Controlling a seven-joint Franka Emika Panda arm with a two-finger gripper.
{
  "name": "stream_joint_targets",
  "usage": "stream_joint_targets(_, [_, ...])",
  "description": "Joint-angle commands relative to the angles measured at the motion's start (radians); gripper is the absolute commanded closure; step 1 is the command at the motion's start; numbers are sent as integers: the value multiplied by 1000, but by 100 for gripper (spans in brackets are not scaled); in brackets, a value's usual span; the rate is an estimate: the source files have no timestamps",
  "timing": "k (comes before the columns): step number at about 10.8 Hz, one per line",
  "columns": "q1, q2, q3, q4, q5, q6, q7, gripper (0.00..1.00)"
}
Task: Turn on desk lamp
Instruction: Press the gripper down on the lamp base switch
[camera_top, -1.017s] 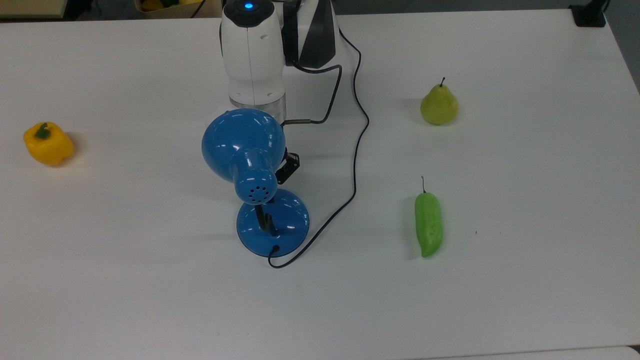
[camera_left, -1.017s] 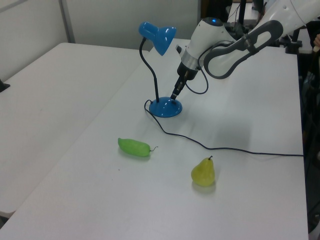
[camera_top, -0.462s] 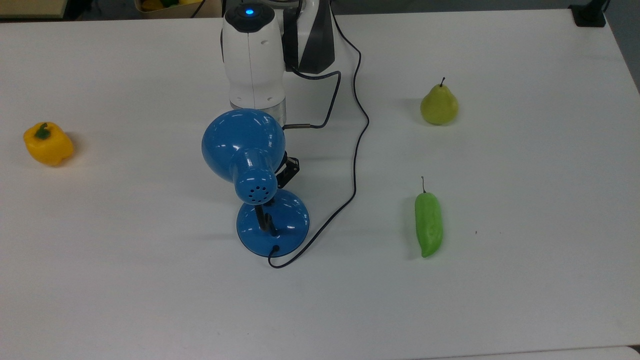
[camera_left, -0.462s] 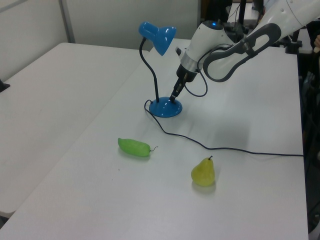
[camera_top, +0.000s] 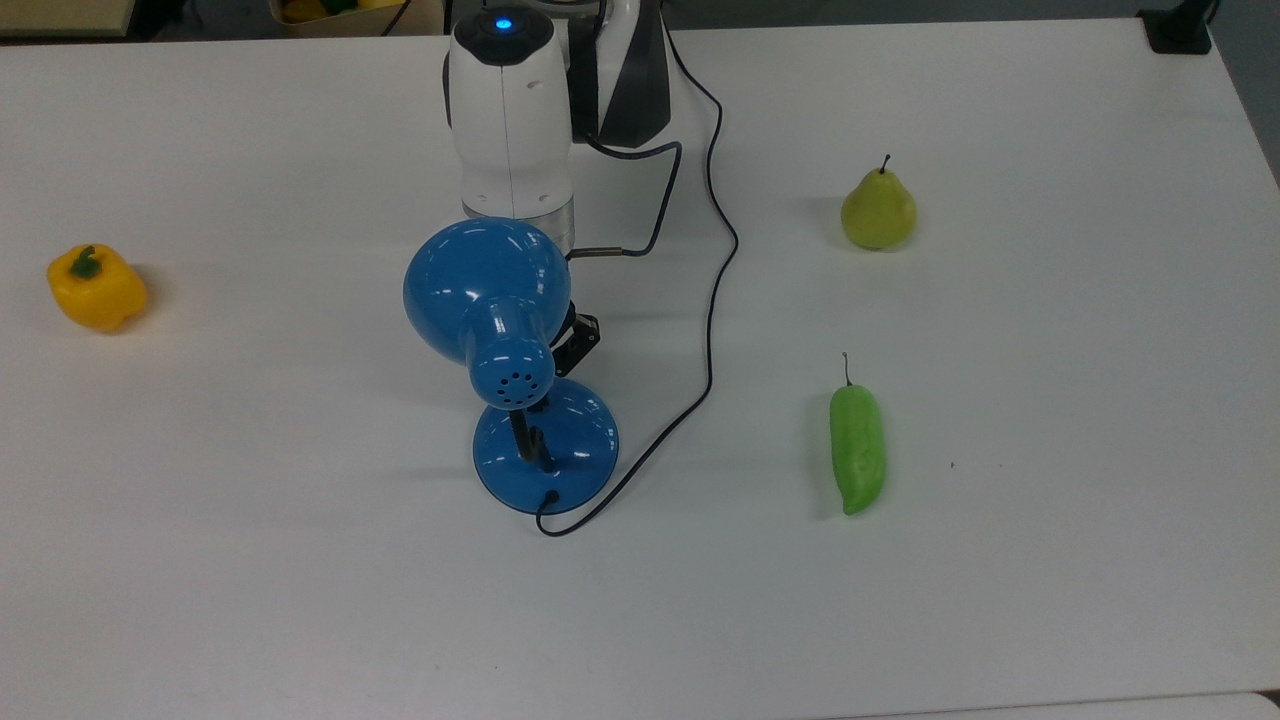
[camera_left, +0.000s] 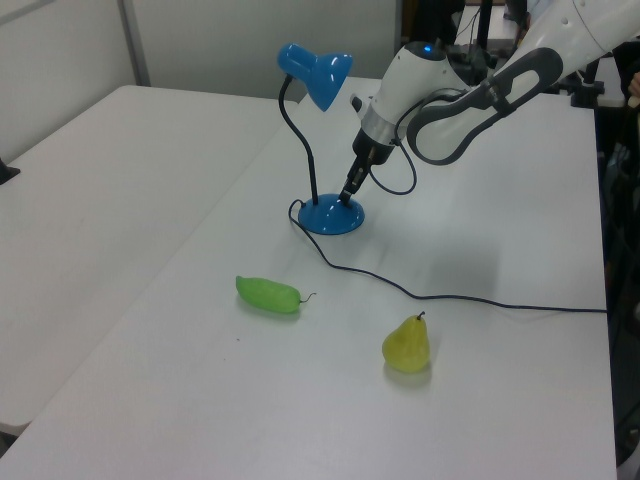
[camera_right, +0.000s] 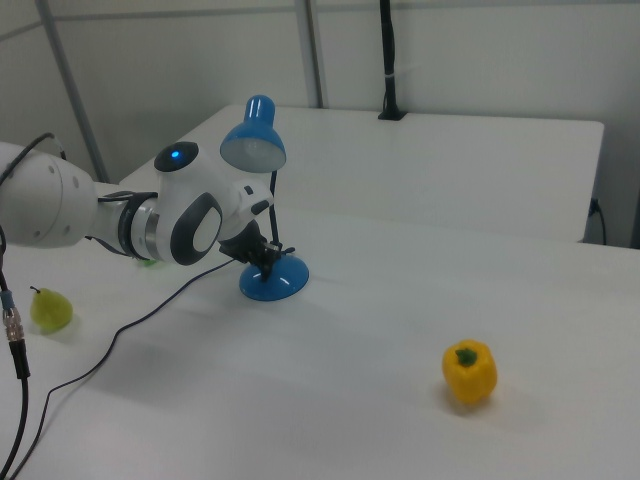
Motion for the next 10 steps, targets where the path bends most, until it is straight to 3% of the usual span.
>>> stream_joint_targets(1, [9,23,-19,-16,-30,20,-17,100])
stream_joint_targets(10, [9,36,-19,-56,-51,49,-15,100])
